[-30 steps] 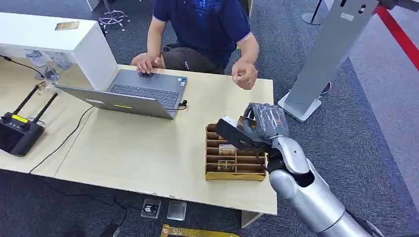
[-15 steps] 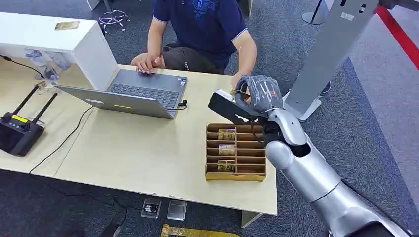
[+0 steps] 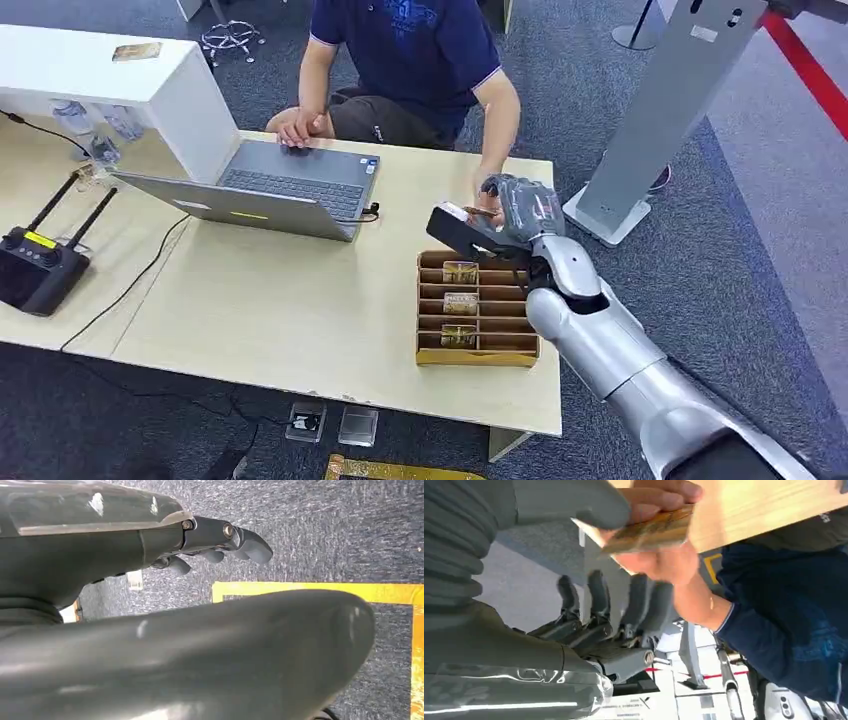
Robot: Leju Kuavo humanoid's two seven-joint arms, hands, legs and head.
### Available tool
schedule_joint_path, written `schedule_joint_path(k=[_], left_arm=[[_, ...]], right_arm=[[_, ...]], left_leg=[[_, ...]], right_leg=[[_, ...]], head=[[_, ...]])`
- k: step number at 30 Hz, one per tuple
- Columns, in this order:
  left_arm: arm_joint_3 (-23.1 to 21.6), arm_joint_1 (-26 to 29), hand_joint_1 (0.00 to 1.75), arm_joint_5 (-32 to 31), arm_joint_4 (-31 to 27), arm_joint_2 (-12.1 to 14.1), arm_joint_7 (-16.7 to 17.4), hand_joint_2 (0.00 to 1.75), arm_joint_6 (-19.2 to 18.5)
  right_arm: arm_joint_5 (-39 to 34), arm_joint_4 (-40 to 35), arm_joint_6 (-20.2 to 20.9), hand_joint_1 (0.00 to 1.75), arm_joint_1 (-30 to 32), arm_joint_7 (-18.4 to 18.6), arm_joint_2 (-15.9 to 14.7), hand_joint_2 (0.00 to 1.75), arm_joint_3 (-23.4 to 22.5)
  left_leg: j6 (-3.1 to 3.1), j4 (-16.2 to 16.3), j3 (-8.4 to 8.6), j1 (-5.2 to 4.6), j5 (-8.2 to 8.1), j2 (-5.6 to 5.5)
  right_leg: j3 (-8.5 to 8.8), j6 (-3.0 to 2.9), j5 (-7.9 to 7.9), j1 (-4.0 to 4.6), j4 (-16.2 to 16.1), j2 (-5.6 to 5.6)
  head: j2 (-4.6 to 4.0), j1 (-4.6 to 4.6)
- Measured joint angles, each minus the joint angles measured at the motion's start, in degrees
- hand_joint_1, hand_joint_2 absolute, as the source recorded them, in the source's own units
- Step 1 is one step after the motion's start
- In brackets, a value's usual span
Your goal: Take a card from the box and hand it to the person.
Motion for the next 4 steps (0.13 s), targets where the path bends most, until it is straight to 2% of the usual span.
schedule_joint_path(k=[4], left_arm=[[0.0, -0.2, 0.0, 0.04, 0.0, 0.0, -0.17, 0.0, 0.0]], right_arm=[[0.83, 0.46, 0.11, 0.0, 0.0, 1.16, 0.07, 1.75, 0.0]], left_leg=[[0.0, 0.0, 0.0, 0.0, 0.0, 0.0]], right_leg=[[-0.01, 0.0, 0.0, 0.0, 0.0, 0.01]], head=[[0.0, -0.07]])
